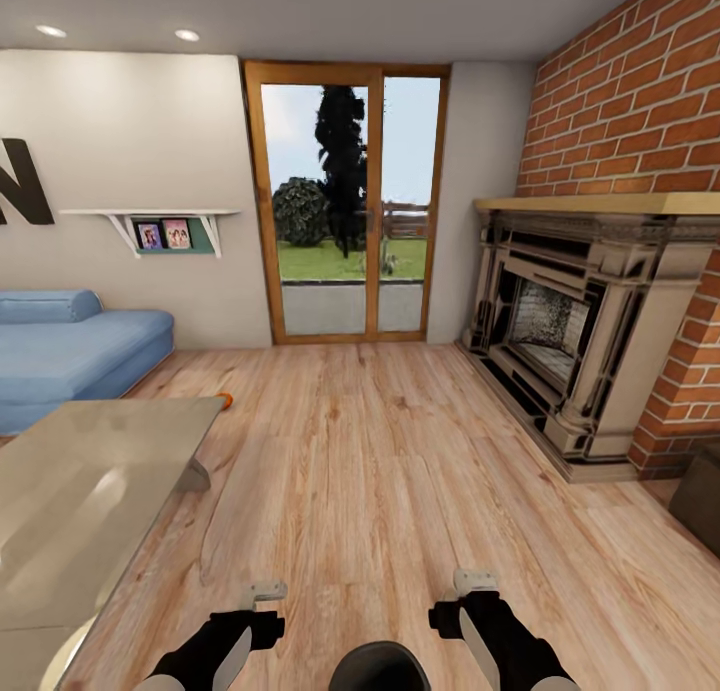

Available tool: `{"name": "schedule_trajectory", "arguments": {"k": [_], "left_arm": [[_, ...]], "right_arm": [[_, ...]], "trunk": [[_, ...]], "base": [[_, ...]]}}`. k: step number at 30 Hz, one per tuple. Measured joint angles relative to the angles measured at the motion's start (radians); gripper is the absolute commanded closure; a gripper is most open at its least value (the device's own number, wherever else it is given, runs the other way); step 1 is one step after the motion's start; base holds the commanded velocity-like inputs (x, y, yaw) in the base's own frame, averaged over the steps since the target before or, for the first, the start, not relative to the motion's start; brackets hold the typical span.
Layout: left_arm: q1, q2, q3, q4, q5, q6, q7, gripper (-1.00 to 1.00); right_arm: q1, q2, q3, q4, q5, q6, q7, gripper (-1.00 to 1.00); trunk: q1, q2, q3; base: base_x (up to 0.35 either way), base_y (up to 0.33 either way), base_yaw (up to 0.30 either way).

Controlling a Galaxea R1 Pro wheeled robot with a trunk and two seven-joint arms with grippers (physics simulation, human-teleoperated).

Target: Place each of the two pumpkins and all three candles from the living room inside a cabinet in the living room (use any cabinet), then make sure every cabinet is closed, and position the cauldron so it is next to a table in the living room.

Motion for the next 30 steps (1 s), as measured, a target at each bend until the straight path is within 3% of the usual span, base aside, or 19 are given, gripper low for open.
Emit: {"name": "schedule_trajectory", "arguments": {"k": [30], "left_arm": [[0.0,-0.001,0.0,-0.001,0.0,0.0,0.0,-1.0]], "right_arm": [[0.0,0.0,0.002,0.0,-0.001,-0.002,0.001,-1.0]], "trunk": [[0.115,-0.21,-0.094]], "base": [[0.0,0.0,0.0]]}}
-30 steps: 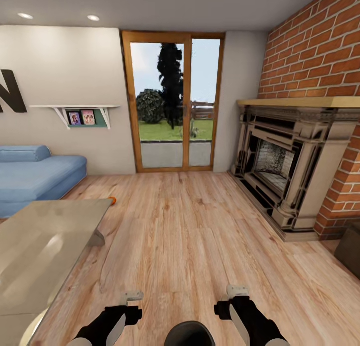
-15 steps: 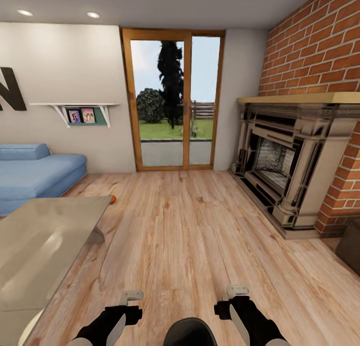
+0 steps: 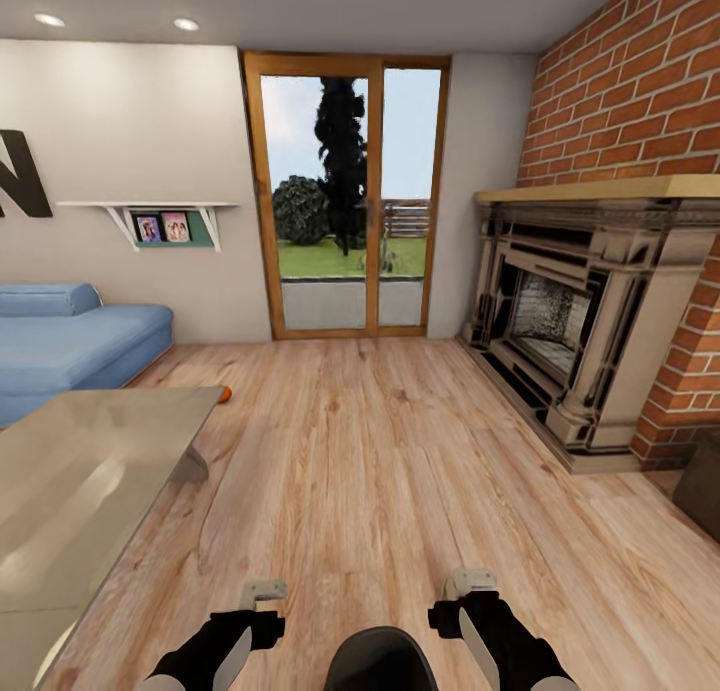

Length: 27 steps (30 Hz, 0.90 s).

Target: Place each of the two pumpkins and all three candles from the living room inside a cabinet in the living room (use any cabinet), then make sure every cabinet is closed, and position the cauldron so it is next to a table in the living room.

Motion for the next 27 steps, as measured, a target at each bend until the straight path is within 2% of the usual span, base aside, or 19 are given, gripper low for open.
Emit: {"name": "schedule_trajectory", "arguments": {"k": [27], "left_arm": [[-0.001,-0.001,0.0,0.0,0.0,-0.001,0.0,-1.0]], "right_arm": [[0.0,0.002,0.0,-0.001,-0.001,0.0,0.0,-1.0]], "trunk": [[0.104,-0.189,-0.085]], "base": [[0.0,0.0,0.0]]}}
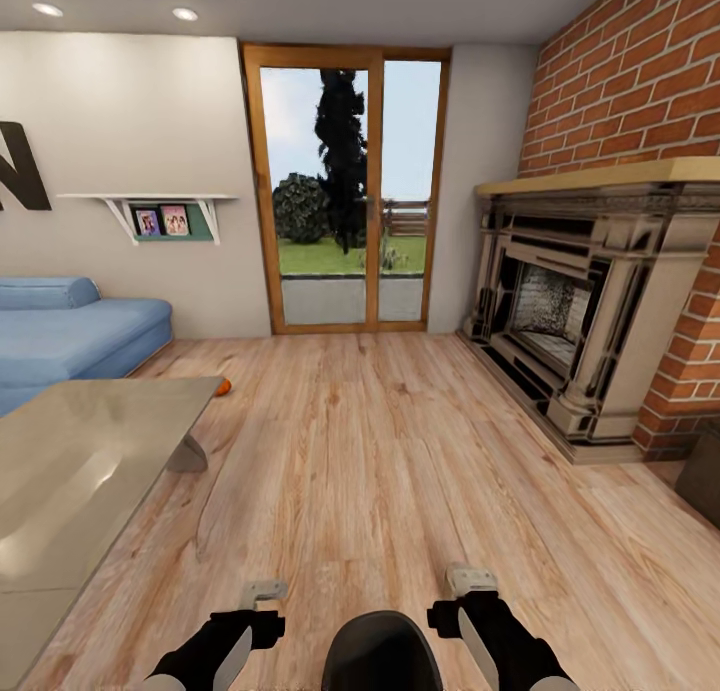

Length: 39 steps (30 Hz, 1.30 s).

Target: Place each of the two pumpkins and all three candles from the living room inside a cabinet in the living room (use any cabinet), then make sure every cabinet is closed, and position the cauldron so it is next to a table in the living room.

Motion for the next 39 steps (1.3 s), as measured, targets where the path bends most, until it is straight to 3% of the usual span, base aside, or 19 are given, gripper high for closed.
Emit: {"name": "schedule_trajectory", "arguments": {"k": [29,35,39], "left_arm": [[0.0,-0.001,-0.001,0.0,-0.001,0.003,0.0,-1.0],[-0.004,-0.019,-0.003,-0.002,-0.002,0.025,-0.017,-1.0],[-0.033,-0.035,-0.004,-0.007,-0.002,0.097,-0.08,-1.0]], "right_arm": [[0.0,0.002,0.001,0.0,0.001,0.0,0.001,-1.0],[0.0,0.003,0.003,0.001,0.001,0.0,0.001,-1.0],[0.0,0.003,0.002,0.001,0.001,0.0,0.001,-1.0]], "trunk": [[0.111,-0.203,-0.091],[0.134,-0.245,-0.11],[0.15,-0.273,-0.122]], "base": [[0.0,0.0,0.0],[0.0,0.0,0.0],[0.0,0.0,0.0]]}}
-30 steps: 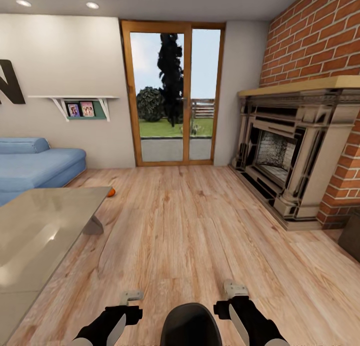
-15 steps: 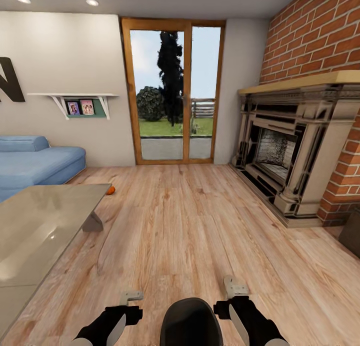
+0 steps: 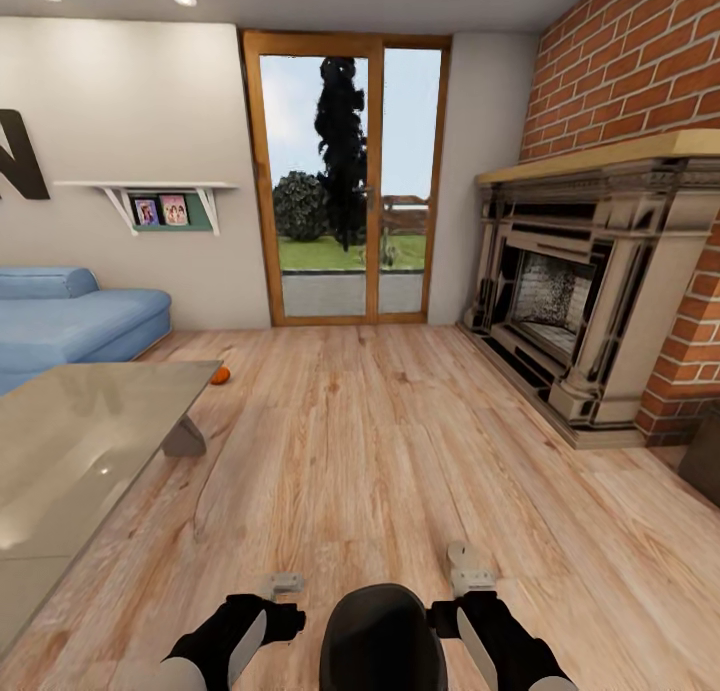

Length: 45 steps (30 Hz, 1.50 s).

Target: Place each of the two pumpkins and all three candles from the living room inside a cabinet in the living room (use any cabinet), then make sure every cabinet is closed, and position the cauldron so it is next to a table in the living room.

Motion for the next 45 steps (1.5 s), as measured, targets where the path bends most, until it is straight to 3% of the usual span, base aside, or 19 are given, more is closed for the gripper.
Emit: {"name": "schedule_trajectory", "arguments": {"k": [7,13,27,42,45], "left_arm": [[-0.065,-0.004,0.001,0.004,0.0,0.019,-0.049,-1.0],[-0.069,-0.003,0.002,0.006,0.0,0.014,-0.059,-1.0],[-0.067,-0.003,0.003,0.009,0.001,0.01,-0.061,-1.0],[-0.067,-0.021,-0.003,0.049,-0.006,-0.021,-0.074,-1.0],[-0.067,-0.023,-0.003,0.053,-0.007,-0.023,-0.074,-1.0]], "right_arm": [[0.0,-0.001,0.0,0.0,0.001,0.0,0.0,-1.0],[0.0,-0.001,0.0,0.0,0.001,0.0,0.0,-1.0],[0.0,-0.001,-0.001,0.0,0.001,0.0,0.0,-1.0],[0.0,-0.001,-0.001,0.0,0.0,0.0,0.0,-1.0],[0.0,0.0,-0.001,0.0,0.0,0.0,0.0,-1.0]], "trunk": [[0.023,-0.042,-0.019],[0.023,-0.042,-0.019],[0.077,-0.14,-0.063],[0.077,-0.14,-0.063],[0.088,-0.161,-0.072]], "base": [[0.0,0.0,0.0],[0.0,0.0,0.0],[0.0,0.0,0.0],[0.0,0.0,0.0],[0.0,0.0,0.0]]}}
